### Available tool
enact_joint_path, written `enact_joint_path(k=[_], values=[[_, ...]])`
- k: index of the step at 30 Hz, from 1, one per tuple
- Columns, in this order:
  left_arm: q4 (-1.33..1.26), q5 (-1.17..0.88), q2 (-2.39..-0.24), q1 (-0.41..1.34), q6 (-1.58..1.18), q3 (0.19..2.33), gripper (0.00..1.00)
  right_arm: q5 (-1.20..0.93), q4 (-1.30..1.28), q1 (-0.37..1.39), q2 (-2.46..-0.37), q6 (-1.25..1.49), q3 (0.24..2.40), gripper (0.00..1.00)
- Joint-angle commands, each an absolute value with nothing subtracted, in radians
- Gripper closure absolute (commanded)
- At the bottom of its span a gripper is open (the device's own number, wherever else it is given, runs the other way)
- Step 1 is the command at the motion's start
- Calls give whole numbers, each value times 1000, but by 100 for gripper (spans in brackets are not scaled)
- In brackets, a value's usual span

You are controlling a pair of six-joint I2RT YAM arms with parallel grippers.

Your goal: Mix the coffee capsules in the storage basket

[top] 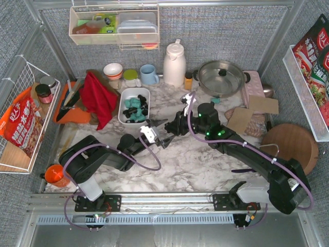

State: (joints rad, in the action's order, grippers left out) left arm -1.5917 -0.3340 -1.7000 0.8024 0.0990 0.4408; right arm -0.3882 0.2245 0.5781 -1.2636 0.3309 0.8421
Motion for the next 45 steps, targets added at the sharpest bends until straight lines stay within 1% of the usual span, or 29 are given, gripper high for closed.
enact_joint_path(k=[1, 7, 9, 17, 20, 21, 25, 29, 32, 34, 36, 37, 40, 45], values=[[-1642, -283, -1692, 809, 154, 433, 13, -405, 225, 582, -1269, 330, 854, 79], [-1643, -289, -1691, 820, 167, 429, 16, -398, 210, 586, -1287, 327, 859, 79], [-1644, -316, -1689, 822, 190, 427, 19, -394, 205, 586, -1292, 325, 860, 79], [-1645, -326, -1677, 833, 208, 422, 20, -394, 167, 589, -1312, 318, 886, 78], [-1645, -325, -1673, 837, 217, 419, 22, -390, 160, 591, -1315, 316, 891, 79], [-1645, -326, -1672, 837, 218, 419, 24, -388, 157, 591, -1315, 316, 890, 78], [-1646, -332, -1669, 840, 225, 417, 36, -381, 157, 592, -1309, 316, 893, 77], [-1646, -333, -1664, 843, 228, 417, 41, -371, 143, 592, -1306, 311, 896, 75], [-1646, -335, -1663, 844, 230, 416, 45, -370, 140, 592, -1302, 312, 895, 70], [-1647, -329, -1664, 844, 231, 416, 47, -366, 131, 592, -1295, 309, 899, 62], [-1647, -318, -1664, 844, 229, 414, 48, -346, 107, 592, -1284, 296, 908, 51], [-1647, -303, -1663, 845, 224, 414, 49, -332, 88, 592, -1277, 288, 914, 48], [-1647, -238, -1658, 843, 217, 406, 50, -269, 30, 592, -1243, 253, 931, 45], [-1647, -125, -1655, 841, 170, 396, 55, -170, -31, 592, -1182, 205, 942, 44]])
